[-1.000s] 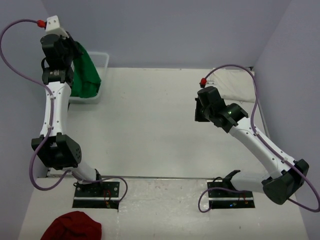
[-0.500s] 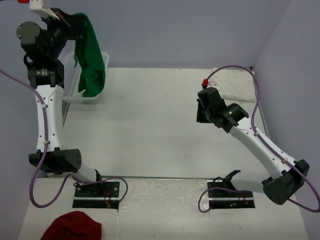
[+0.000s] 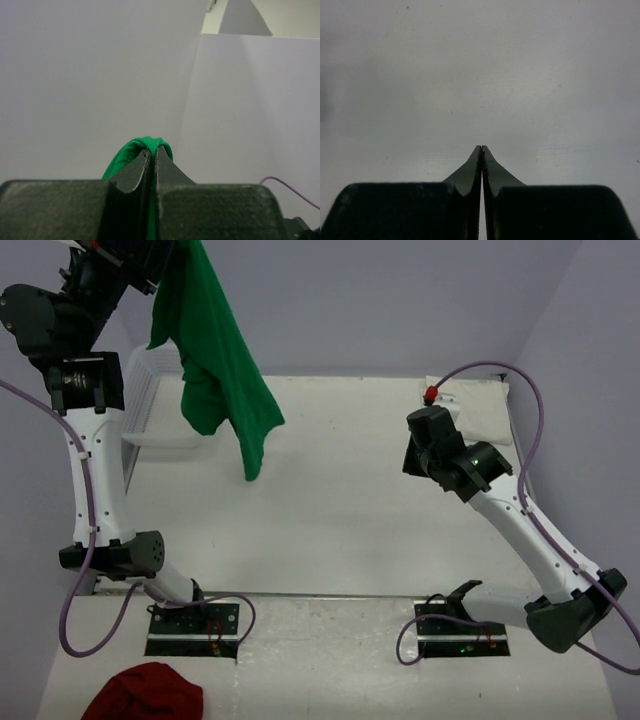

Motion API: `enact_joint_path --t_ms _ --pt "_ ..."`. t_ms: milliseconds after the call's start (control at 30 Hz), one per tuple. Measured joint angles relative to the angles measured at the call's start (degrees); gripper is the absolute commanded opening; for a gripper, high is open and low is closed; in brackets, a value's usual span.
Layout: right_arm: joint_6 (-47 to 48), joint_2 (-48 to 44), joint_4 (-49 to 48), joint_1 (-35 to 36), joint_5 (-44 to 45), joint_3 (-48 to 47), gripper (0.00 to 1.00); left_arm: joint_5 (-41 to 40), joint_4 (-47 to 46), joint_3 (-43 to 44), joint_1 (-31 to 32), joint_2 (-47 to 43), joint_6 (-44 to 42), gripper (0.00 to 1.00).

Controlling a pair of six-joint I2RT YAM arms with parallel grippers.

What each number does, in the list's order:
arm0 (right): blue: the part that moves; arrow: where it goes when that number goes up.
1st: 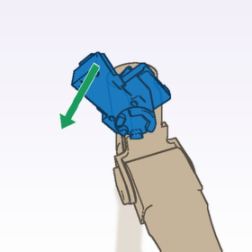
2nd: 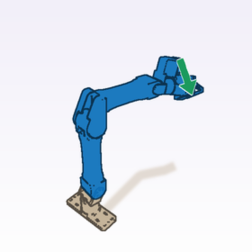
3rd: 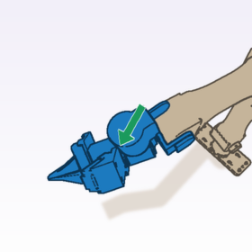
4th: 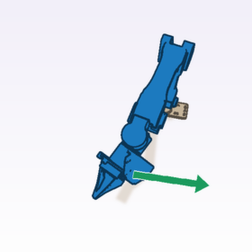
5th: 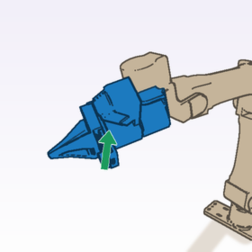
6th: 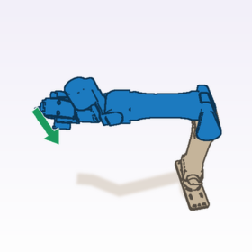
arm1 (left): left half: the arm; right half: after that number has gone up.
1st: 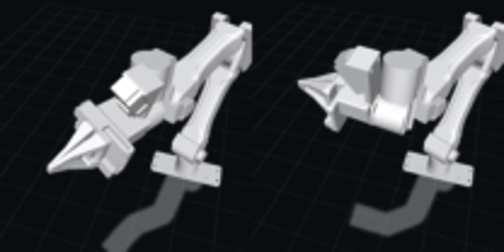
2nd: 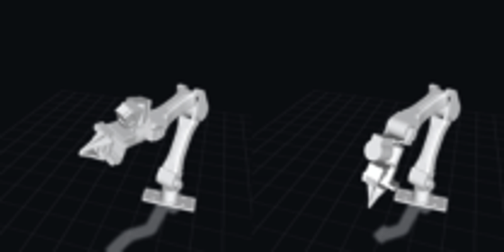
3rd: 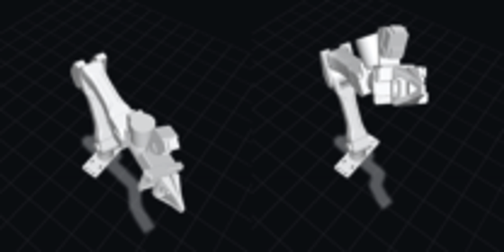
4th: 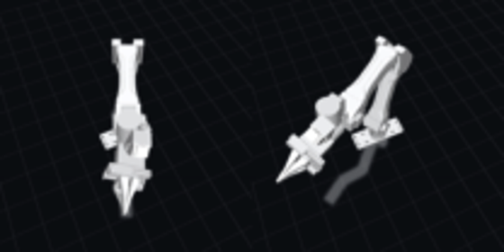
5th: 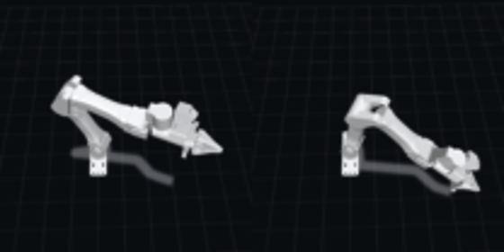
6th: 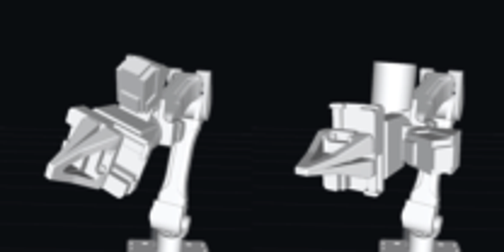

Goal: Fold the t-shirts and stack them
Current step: Move the tshirt to the center of the board

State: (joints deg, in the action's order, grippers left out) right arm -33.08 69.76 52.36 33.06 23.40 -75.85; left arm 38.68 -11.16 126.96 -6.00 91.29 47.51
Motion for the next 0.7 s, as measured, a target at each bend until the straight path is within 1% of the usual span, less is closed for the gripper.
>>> enact_joint_path --t_ms 167,267,467,533,600,700 --pt "-1.14 -0.02 0.04 -2.34 1.44 -2.56 0.0 1.92 -0.09 -1.16 3.82 -0.07 3.85 0.0" --pt "-1.42 -0.13 0.02 -3.02 2.16 -3.26 0.0 2.03 -0.26 -5.84 6.8 -2.1 5.01 0.0" --pt "-1.51 -0.94 0.35 -4.39 2.64 -3.3 0.0 1.09 1.16 -14.34 17.75 -5.03 4.66 0.0" --pt "-1.53 -1.51 0.44 -4.79 2.58 -3.3 0.0 -0.63 2.34 -18.69 21.33 -6.73 3.74 0.0" --pt "-1.49 -2.1 0.44 -4.9 2.54 -3.3 0.0 -2.89 5.07 -23.85 23.5 -9.4 1.95 0.0" --pt "-1.44 -3.52 0.42 -4.9 2.27 -3.3 0.0 -8.98 12.11 -33.29 23.47 -15.43 -2.25 0.0"
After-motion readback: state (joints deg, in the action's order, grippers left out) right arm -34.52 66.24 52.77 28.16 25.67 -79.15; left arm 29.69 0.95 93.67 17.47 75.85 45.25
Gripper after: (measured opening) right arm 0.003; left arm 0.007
